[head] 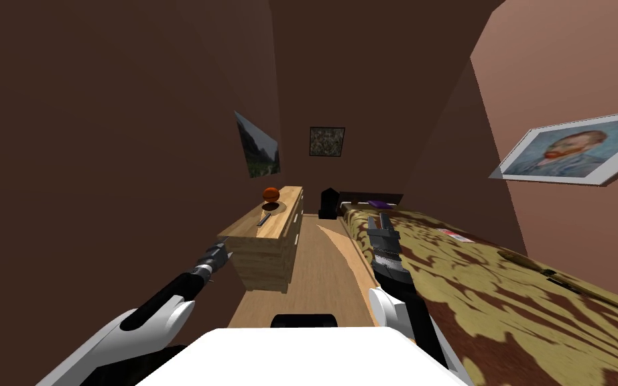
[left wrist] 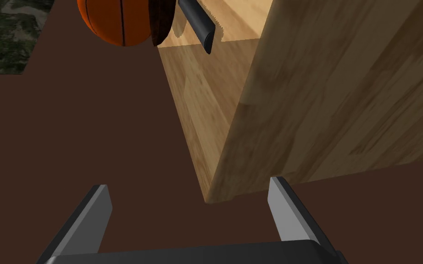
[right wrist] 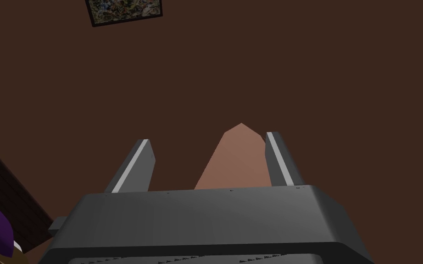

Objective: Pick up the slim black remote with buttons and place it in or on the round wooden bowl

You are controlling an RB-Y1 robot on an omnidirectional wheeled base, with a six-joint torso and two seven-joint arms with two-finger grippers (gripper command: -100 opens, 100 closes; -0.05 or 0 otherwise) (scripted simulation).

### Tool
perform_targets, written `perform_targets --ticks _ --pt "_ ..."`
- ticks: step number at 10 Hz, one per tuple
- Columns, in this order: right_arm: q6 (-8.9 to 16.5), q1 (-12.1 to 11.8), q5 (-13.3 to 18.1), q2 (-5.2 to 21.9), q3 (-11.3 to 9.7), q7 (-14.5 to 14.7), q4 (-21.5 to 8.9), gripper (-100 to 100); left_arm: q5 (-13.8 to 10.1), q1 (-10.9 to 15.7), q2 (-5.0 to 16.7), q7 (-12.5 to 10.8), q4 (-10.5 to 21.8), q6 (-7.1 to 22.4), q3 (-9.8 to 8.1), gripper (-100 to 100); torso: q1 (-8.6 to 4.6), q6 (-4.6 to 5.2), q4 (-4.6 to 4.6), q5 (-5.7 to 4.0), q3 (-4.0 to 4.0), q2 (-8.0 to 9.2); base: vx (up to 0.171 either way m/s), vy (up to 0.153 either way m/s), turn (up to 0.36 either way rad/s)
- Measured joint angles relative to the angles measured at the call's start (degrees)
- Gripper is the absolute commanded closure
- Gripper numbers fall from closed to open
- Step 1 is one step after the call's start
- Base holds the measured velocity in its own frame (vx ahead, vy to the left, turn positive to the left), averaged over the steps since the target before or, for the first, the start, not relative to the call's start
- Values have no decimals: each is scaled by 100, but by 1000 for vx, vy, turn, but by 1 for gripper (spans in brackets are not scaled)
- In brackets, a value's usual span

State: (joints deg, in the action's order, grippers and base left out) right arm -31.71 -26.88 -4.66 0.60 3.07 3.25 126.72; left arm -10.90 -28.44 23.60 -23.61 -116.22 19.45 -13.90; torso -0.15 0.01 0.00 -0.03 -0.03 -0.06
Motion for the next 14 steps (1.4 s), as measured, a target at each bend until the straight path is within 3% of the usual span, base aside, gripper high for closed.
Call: perform_targets --ticks 14 --pt "0 0 0 0 0 0 0 0 -833 37 701 -786 612 2077 -643 -100 5 0 -2 1 -5 -8 30 -32 -4"
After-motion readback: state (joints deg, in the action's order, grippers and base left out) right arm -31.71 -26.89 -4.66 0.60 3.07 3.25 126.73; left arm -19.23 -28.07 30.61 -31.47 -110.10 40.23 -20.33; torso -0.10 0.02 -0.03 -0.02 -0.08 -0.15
